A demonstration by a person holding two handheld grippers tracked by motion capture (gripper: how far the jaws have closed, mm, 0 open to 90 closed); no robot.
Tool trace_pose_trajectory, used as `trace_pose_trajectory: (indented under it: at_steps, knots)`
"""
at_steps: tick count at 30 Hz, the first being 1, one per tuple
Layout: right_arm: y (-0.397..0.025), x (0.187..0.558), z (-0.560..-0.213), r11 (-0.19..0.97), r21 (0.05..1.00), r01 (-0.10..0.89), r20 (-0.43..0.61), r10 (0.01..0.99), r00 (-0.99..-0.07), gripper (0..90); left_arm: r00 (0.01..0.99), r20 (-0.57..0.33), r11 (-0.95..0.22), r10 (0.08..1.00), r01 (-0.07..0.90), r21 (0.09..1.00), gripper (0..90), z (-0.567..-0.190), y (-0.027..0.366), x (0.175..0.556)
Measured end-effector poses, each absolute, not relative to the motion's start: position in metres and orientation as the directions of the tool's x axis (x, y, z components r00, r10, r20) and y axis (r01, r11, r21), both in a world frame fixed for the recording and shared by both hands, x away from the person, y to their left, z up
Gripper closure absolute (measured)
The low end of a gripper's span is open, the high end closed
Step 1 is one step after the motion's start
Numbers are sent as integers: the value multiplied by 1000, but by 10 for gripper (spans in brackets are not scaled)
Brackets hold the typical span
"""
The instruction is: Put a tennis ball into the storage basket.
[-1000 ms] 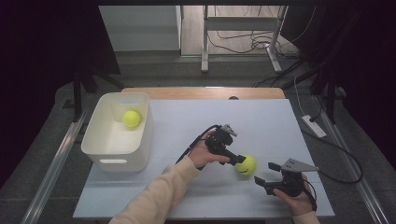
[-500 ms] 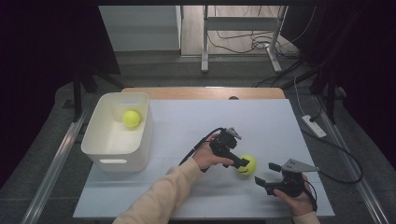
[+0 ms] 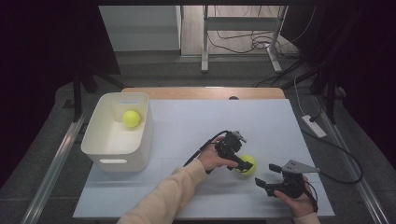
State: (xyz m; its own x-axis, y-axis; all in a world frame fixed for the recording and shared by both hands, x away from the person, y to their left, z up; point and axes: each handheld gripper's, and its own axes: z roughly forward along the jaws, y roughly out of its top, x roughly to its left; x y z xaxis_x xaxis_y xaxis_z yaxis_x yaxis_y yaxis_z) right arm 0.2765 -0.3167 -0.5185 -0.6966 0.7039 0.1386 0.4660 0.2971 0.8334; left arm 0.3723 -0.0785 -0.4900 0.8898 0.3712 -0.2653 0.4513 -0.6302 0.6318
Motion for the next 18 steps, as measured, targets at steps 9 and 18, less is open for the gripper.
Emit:
trace_pose_trajectory:
  at_steps: [9, 18]
  knots:
    - [-317, 276, -519, 303, 831, 466, 134, 704, -697, 127, 886, -285, -653, 366, 463, 600, 140, -502, -89, 372]
    - [-318, 277, -519, 305, 830, 467, 132, 706, -696, 127, 881, -315, -658, 352, 472, 587, 267, -504, -91, 371]
